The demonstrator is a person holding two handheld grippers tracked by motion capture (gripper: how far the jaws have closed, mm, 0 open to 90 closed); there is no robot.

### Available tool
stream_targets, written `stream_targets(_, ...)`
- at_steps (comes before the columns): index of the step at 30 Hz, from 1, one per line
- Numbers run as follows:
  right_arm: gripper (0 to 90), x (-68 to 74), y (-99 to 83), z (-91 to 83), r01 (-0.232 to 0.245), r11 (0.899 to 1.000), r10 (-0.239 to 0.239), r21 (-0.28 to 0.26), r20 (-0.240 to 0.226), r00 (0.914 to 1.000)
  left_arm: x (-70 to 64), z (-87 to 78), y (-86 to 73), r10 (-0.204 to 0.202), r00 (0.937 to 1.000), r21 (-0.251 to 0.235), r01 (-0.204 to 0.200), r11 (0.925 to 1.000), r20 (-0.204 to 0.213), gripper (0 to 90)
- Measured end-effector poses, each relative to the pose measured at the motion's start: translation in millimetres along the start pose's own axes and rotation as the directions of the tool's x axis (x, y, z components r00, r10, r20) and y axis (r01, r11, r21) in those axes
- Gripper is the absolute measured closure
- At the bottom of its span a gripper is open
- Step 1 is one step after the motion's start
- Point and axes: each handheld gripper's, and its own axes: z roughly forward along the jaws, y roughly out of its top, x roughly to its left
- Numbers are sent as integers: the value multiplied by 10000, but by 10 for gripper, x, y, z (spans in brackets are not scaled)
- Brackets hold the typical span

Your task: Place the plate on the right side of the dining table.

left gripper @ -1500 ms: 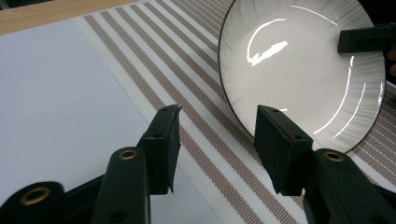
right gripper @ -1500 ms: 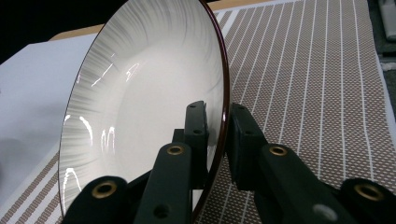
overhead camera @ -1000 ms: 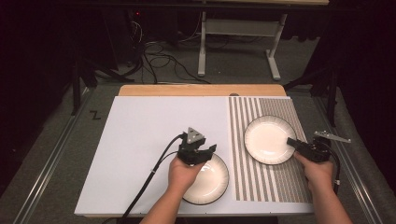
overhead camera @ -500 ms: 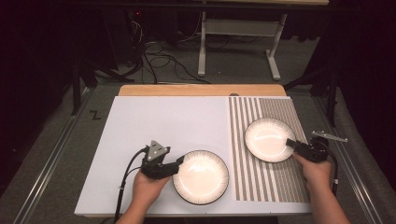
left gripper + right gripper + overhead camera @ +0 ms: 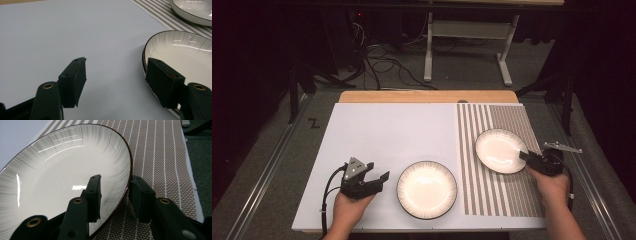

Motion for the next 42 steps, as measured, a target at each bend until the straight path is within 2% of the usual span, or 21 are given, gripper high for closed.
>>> stream_targets(5, 573, 35, 2, -92, 204, 9995, -202, -249, 90, 9998, 14, -45, -21, 10, 10000, -152, -11, 9999, -22, 284)
stream_targets(12, 427, 215, -29, -243, 1163, 9910, -1143, -670, 329, 9929, 41, -69, -74, 1, 9999, -158, -4, 9999, -155, 253)
stream_targets(16, 361, 282, -75, -324, 1437, 9851, -1401, -948, 439, 9892, 42, -94, -86, 77, 9998, -143, -79, 9999, -157, 230)
stream_targets(22, 237, 396, -181, -424, 1544, 9799, -1507, -1264, 387, 9878, -7, -165, -96, 215, 9997, -238, -217, 9995, -101, 202)
stream_targets(26, 170, 555, -242, -488, 1890, 9706, -1859, -1491, 350, 9820, -46, -214, -102, 237, 9997, -306, -238, 9992, -60, 180)
stream_targets(34, 127, 1025, -327, -623, 2320, 9511, -2416, -2038, -231, 9701, -107, -286, -101, 296, 9996, -536, -294, 9981, 21, 159)
stream_targets(36, 88, 1162, -340, -638, 2553, 9437, -2672, -2104, -296, 9632, -119, -290, -98, 272, 9996, -617, -270, 9977, 24, 156)
stream_targets(39, 5, 1367, -372, -650, 2560, 9406, -2725, -2229, -461, 9610, -165, -287, -92, 378, 9993, -648, -374, 9972, 54, 144)
stream_targets(42, 4, 1558, -451, -679, 2574, 9375, -2810, -2341, -730, 9569, -223, -277, -93, 570, 9983, -597, -563, 9966, 109, 107)
